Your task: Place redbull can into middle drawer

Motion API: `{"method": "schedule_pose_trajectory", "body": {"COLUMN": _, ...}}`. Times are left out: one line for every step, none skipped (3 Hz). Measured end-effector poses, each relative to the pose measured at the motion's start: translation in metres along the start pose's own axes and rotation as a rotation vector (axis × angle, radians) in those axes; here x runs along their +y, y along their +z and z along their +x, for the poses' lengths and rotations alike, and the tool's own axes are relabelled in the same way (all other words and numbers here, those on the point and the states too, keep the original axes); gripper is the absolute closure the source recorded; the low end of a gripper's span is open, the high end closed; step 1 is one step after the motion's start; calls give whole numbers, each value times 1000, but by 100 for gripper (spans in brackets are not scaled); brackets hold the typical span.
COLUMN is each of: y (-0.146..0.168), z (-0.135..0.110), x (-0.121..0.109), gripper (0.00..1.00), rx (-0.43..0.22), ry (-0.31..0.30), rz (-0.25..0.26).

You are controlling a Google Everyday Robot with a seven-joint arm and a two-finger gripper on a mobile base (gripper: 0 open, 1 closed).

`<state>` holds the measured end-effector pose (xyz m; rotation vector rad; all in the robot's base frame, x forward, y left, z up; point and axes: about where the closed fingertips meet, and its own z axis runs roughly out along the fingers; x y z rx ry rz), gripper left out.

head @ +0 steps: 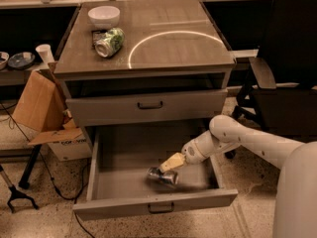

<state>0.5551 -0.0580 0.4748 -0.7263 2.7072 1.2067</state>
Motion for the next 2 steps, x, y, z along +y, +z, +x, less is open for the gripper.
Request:
{"method": "schedule_pose_trajectory", "body": {"y": 0, "z": 0, "x": 0, "gripper": 0, "rx": 0, "ry": 0, "rz": 0}}
{"method": "schedule_pose_trajectory", "body": {"y": 0, "z": 0, "x": 0, "gripper": 0, "rx": 0, "ry": 0, "rz": 0}}
